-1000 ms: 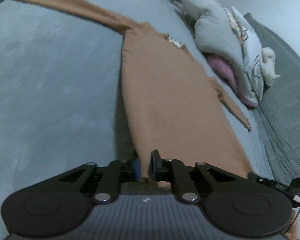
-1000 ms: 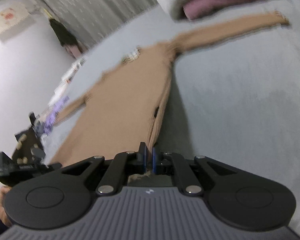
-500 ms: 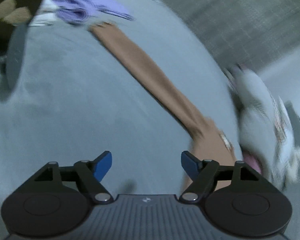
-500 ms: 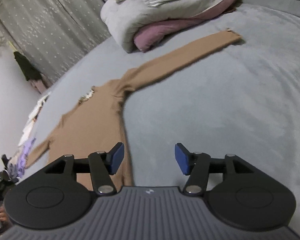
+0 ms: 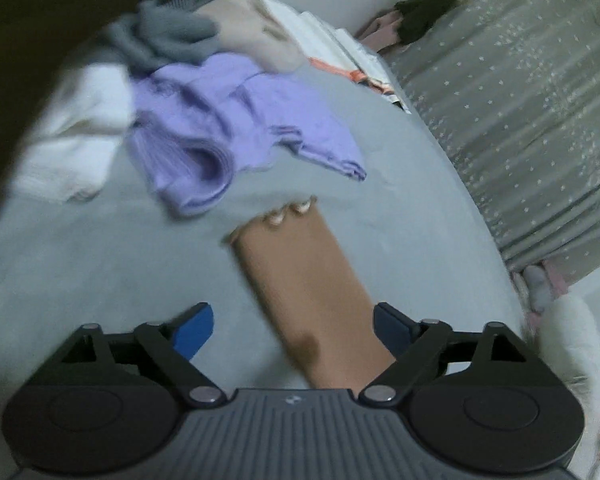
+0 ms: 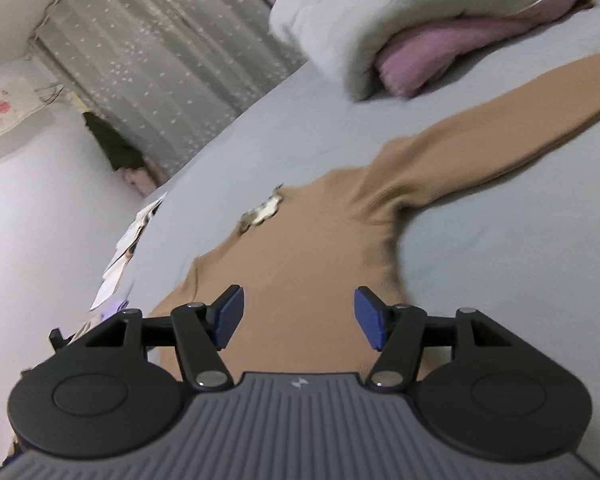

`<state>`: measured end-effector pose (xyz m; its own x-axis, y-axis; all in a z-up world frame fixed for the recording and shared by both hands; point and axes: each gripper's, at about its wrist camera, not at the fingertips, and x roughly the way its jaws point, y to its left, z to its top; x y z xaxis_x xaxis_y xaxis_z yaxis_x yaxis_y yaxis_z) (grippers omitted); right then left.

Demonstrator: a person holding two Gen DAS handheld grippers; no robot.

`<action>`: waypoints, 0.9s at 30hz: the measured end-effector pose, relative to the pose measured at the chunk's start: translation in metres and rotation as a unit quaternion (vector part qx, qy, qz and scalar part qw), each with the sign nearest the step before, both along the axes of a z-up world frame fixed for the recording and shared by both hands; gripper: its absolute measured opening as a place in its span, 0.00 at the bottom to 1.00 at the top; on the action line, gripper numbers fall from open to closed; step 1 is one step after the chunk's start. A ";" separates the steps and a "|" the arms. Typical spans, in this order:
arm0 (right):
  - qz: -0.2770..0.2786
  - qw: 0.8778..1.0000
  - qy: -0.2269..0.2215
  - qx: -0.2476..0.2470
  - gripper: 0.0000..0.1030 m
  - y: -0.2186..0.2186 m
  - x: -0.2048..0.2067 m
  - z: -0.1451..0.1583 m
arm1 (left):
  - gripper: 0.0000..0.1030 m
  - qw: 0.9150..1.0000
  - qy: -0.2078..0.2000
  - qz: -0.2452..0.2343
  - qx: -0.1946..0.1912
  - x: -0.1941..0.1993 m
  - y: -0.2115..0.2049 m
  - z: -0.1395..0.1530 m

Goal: Fold clothes

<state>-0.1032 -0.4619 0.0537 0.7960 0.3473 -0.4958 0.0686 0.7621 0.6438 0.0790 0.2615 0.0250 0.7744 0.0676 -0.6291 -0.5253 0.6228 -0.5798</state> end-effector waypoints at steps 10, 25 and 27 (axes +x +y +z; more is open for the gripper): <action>0.026 0.998 -0.045 -0.028 0.61 0.018 0.006 0.017 | 0.03 0.998 -0.023 -0.017 0.052 -0.008 -0.006 0.001; -0.005 0.998 -0.066 0.003 0.61 -0.001 -0.010 0.024 | 0.03 0.995 -0.094 0.010 0.034 -0.039 0.007 0.040; -0.009 0.998 -0.063 0.004 0.61 -0.003 -0.009 0.022 | 0.03 0.993 -0.115 0.004 0.039 -0.031 0.006 0.048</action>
<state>-0.1125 -0.4645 0.0758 0.8579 0.3365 -0.3883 -0.0003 0.7560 0.6545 0.0484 0.2680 0.0733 0.8959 0.1157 -0.4290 -0.3903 0.6662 -0.6355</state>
